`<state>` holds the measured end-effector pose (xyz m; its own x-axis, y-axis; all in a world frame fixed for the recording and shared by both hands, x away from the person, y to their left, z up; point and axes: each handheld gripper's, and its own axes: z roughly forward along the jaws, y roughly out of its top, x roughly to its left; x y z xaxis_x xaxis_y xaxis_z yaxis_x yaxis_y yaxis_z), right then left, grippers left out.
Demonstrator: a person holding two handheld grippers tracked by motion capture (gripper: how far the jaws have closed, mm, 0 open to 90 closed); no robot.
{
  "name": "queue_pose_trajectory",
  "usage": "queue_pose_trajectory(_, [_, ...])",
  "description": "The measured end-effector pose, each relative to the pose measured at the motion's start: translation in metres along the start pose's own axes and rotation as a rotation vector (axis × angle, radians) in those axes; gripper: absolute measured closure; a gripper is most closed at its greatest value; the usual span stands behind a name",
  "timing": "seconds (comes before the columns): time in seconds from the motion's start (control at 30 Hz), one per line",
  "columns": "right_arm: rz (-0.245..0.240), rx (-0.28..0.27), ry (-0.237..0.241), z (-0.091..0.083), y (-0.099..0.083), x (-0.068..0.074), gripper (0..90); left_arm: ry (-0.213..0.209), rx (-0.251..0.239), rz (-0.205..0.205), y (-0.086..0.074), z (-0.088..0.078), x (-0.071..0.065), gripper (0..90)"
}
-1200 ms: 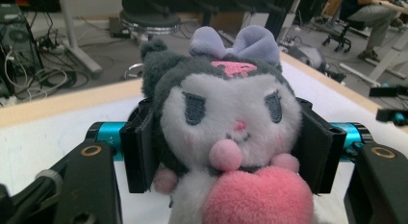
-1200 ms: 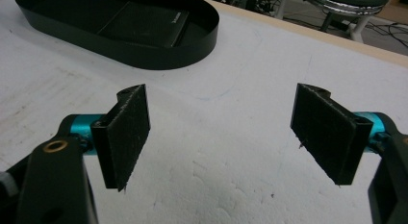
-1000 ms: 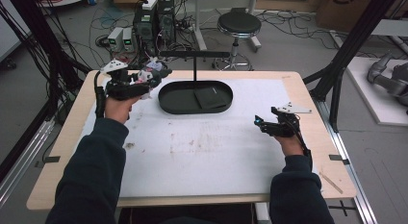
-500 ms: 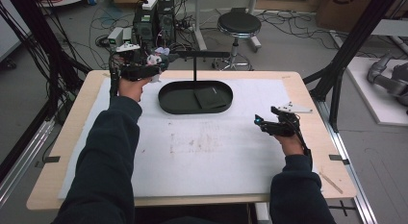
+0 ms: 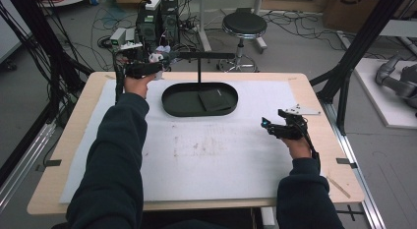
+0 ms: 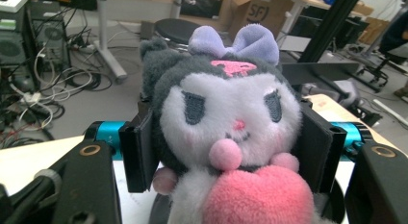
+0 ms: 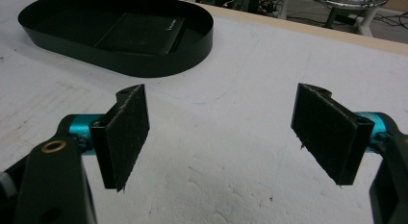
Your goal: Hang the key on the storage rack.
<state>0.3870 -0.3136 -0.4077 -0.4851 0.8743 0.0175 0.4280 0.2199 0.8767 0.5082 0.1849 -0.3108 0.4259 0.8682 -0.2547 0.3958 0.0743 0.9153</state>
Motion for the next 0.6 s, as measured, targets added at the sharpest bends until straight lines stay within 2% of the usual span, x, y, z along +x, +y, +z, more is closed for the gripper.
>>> queue_pose_trajectory(0.23, [-0.002, 0.009, 0.001, 0.000, -0.001, 0.000, 21.3, 0.081, 0.010, -0.009, -0.018, -0.004, 0.012, 34.5])
queue_pose_trajectory(0.3, [-0.004, 0.009, 0.002, 0.000, -0.001, 0.000, 21.3, 0.079, 0.022, -0.018, -0.024, -0.004, 0.015, 34.4])
queue_pose_trajectory(0.37, [-0.002, 0.011, 0.002, 0.000, -0.001, 0.000, 21.3, 0.086, 0.047, 0.004, -0.030, -0.001, 0.013, 34.3])
queue_pose_trajectory(0.5, [-0.006, 0.012, 0.008, 0.001, -0.001, 0.000, 21.3, 0.120, 0.111, 0.091, -0.039, 0.008, 0.006, 34.0])
queue_pose_trajectory(0.6, [-0.003, 0.011, 0.007, -0.001, -0.002, 0.000, 21.3, 0.124, 0.131, 0.106, -0.044, 0.014, 0.001, 33.6])
